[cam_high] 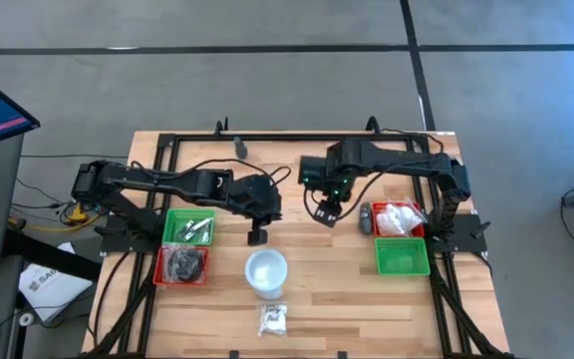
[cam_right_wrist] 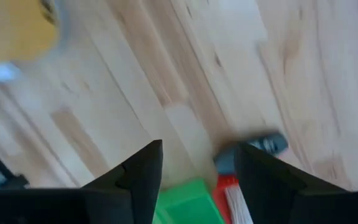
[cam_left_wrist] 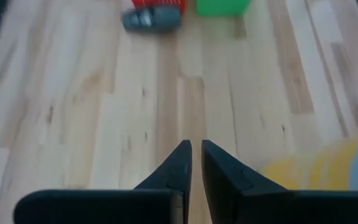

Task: Pick & Place Travel size toiletries
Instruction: Put the bottom gray deodorant into the right green bin

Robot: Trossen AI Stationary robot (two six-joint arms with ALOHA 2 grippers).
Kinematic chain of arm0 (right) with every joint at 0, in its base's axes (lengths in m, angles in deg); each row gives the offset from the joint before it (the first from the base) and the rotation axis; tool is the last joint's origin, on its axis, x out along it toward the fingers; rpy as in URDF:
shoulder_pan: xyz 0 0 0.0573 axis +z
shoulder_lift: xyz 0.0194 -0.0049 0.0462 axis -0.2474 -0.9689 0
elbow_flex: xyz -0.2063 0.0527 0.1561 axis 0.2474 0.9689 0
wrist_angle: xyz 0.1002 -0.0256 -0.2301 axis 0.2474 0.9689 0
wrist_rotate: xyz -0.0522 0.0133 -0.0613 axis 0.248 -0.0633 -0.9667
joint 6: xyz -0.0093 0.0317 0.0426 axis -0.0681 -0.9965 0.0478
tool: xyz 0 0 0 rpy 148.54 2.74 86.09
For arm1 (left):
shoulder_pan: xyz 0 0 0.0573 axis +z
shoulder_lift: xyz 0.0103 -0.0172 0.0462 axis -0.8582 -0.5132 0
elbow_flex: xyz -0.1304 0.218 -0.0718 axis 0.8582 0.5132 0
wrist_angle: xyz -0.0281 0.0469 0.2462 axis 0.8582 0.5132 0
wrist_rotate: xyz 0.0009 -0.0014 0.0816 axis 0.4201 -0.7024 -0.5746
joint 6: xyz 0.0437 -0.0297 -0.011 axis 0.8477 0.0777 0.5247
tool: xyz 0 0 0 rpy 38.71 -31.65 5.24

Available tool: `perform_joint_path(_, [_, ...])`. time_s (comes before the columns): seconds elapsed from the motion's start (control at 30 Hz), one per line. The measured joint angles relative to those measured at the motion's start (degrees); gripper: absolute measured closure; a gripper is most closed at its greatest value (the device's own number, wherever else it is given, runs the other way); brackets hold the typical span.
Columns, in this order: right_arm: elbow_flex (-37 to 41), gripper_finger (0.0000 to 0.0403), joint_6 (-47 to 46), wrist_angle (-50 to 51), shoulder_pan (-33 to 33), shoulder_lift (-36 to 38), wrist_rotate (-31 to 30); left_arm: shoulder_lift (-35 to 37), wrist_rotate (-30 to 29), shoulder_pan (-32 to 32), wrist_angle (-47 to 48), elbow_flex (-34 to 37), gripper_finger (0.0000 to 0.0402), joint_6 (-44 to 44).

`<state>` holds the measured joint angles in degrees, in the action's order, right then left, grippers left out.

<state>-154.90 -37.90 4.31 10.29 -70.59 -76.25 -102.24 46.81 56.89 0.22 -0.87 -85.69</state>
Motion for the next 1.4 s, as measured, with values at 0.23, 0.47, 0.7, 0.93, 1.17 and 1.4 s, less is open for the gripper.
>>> perform_joint_path(0.23, [13.2, 0.0235, -4.1, -1.4, -1.0, 0.4, 0.0, 0.0, 0.0, -0.7, 4.4, 0.0, 0.0368, -0.3])
perform_joint_path(0.47, [24.5, 0.0246, -9.0, -9.8, -2.4, 2.6, -0.6, 0.0, -0.2, -1.7, 5.6, 0.0, 0.0368, -2.2])
perform_joint_path(0.7, [36.4, 0.0258, -15.0, -19.5, -3.8, 10.0, -0.9, 1.7, 0.0, -1.7, 7.4, 0.7, 0.0366, -2.5])
perform_joint_path(0.93, [49.2, 0.0274, -22.3, -27.1, -5.2, 17.4, -0.1, 9.8, -1.3, -1.7, 4.3, 7.9, 0.0366, -4.4])
perform_joint_path(1.17, [53.1, 0.0277, -26.3, -28.8, -5.3, 17.6, 0.0, 19.8, -1.4, -1.7, -5.0, 17.0, 0.0366, -6.1])
perform_joint_path(1.4, [54.9, 0.0266, -28.5, -28.9, -4.3, 14.1, 0.2, 23.1, -1.4, -1.9, -6.5, 21.4, 0.0366, -7.4])
